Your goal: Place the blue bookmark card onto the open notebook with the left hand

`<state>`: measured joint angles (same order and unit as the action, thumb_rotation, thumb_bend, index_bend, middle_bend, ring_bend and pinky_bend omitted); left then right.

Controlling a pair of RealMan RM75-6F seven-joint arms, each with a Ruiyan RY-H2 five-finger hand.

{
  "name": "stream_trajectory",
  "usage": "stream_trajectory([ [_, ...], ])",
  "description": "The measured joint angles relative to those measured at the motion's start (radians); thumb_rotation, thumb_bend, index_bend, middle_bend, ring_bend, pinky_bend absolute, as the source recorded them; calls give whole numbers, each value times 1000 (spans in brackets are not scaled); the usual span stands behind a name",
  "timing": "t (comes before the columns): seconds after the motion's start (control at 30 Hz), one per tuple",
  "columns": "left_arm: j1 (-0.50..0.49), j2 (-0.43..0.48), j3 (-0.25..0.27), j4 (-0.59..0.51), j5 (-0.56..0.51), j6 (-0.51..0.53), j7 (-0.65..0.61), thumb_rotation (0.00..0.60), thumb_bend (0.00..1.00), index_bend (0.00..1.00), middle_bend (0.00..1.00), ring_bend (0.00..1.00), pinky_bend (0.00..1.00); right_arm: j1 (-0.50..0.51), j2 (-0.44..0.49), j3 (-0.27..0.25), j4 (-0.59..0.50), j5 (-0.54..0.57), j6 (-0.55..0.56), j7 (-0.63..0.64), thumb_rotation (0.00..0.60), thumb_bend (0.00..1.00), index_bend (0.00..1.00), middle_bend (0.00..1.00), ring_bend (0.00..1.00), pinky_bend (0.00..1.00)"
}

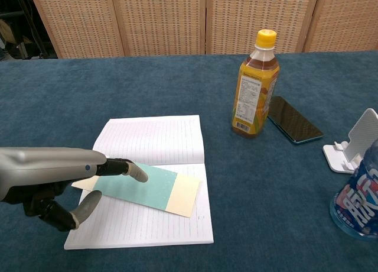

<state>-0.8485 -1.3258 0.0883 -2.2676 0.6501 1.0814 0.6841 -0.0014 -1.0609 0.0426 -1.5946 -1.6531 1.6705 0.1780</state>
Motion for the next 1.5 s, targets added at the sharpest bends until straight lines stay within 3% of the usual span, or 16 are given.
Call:
stream_trajectory([
  [0.37,-36,-17,-3,9,-74,-15,-5,600,830,0,0,0,69,0,-1,-1,-1,-2,0,-1,600,0,0,0,0,0],
  [1.5,-170,-194,-121,111,-323,20,-29,600,819,0,0,0,69,-3,3,-2,9,-7,10,23,600,0,0,0,0,0],
])
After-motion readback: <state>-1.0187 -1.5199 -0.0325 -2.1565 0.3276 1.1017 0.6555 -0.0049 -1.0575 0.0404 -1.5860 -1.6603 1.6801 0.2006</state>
